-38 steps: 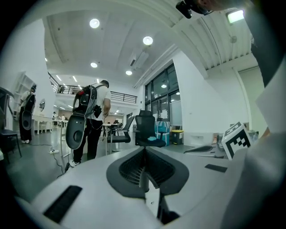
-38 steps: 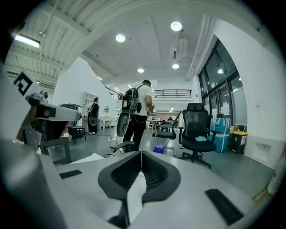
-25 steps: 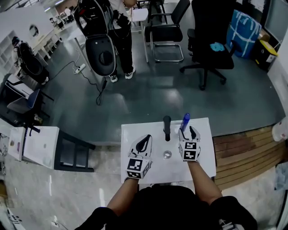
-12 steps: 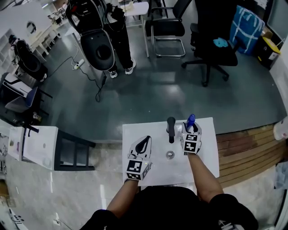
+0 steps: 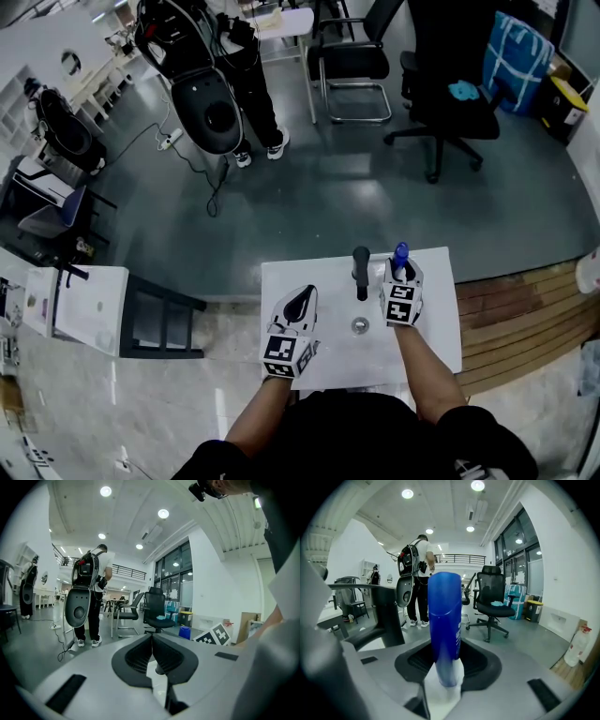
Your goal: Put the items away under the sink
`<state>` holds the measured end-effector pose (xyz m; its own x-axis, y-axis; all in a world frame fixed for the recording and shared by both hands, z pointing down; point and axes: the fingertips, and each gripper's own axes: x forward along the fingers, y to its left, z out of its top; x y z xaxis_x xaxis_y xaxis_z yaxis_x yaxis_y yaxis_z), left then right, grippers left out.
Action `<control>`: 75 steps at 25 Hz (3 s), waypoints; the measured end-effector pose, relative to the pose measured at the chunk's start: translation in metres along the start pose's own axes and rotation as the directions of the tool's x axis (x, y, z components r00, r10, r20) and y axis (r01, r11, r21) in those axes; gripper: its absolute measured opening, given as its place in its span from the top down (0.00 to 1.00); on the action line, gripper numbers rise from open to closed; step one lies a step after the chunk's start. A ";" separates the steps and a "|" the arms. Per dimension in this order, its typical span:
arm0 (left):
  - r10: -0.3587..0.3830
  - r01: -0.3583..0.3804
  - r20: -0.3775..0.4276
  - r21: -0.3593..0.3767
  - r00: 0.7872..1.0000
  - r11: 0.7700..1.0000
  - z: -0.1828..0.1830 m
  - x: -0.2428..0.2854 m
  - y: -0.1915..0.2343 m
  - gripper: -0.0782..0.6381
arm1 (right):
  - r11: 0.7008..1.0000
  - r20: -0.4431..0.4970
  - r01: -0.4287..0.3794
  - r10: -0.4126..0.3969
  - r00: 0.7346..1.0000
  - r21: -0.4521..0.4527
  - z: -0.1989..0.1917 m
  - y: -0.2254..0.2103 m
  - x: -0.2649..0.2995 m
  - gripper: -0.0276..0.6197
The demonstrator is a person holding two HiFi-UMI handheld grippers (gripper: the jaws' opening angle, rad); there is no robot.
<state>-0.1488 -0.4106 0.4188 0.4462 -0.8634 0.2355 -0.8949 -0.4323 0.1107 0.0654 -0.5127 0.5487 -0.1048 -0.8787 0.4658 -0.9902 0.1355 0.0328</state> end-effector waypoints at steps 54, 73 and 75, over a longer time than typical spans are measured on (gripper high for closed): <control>0.003 -0.002 0.075 -0.003 0.997 1.000 -0.076 -0.329 -0.103 0.86 | 0.932 0.347 -0.325 0.361 0.866 -0.160 -0.009 0.152 -0.450 0.70; -0.036 0.036 0.044 0.006 0.998 0.999 -0.110 -0.357 -0.156 0.86 | 0.962 0.301 -0.232 0.266 0.916 -0.142 -0.068 0.137 -0.502 0.70; -0.029 0.030 0.015 -0.006 0.999 1.000 -0.118 -0.353 -0.157 0.86 | 0.961 0.301 -0.240 0.273 0.914 -0.140 -0.068 0.137 -0.497 0.70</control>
<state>-0.1661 -0.0074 0.4323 0.4724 -0.8541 0.2176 -0.8814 -0.4561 0.1232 -0.0118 -0.0263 0.3822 -0.3933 -0.9039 0.1679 -0.9131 0.4054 0.0435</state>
